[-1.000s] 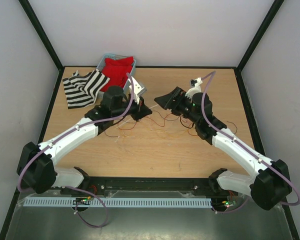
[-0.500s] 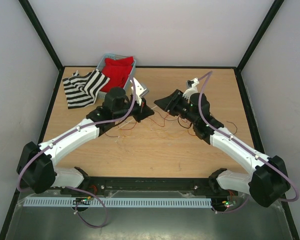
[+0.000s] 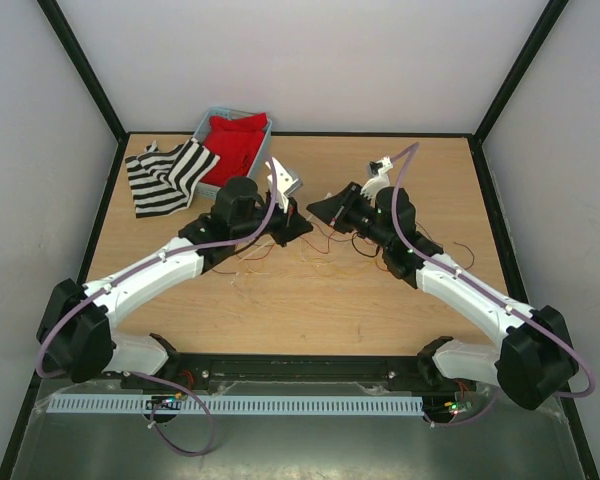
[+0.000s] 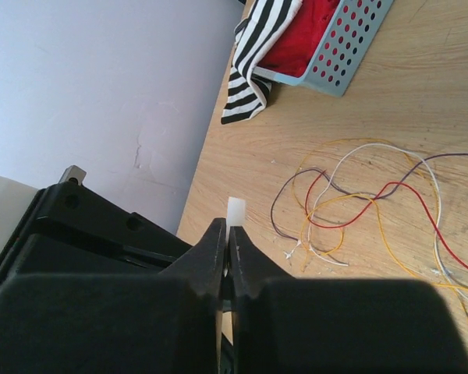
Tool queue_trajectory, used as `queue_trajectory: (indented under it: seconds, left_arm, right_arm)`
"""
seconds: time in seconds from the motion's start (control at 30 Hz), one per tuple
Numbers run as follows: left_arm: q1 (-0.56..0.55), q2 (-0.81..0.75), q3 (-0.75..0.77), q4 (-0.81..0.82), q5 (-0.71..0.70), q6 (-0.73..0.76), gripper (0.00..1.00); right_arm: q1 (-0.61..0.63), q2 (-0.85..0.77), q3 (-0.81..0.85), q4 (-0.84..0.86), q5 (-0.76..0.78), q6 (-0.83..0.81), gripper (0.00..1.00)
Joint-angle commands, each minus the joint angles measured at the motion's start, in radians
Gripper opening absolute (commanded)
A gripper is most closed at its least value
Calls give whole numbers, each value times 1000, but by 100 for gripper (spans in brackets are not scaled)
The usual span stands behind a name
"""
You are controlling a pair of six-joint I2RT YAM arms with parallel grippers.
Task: Zip-tie the wires
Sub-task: Pick up the ribbon at the center of the board.
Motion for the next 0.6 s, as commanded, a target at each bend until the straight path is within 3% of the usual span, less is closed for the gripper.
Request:
queue_trajectory:
  seconds: [0.0,0.07,0.1,0.27,0.33,0.43,0.57]
  left_arm:
    - [-8,16,23,34,12,-20,0]
    - [-8,9,22,34,17,-31,0]
    - [-7,3,20,34,20,-38,5]
    - [22,-44,16,21,96,-65,52]
    - [52,-67,18,9,157,-85,66]
    - [119,-107,10,-2,252,-141,74]
    - [221,-165,1,0,321,-224,77]
  right_arm:
    - [7,5,-5,70,-8,-39,8]
    - [6,5,-1,79,3,-86,2]
    - [1,7,2,82,3,-111,0]
    - [-74,48,38,134,-179,-221,0]
    - [-108,65,56,132,-263,-267,0]
    - [-148,83,76,114,-375,-364,0]
    - [-153,102,85,129,-540,-473,0]
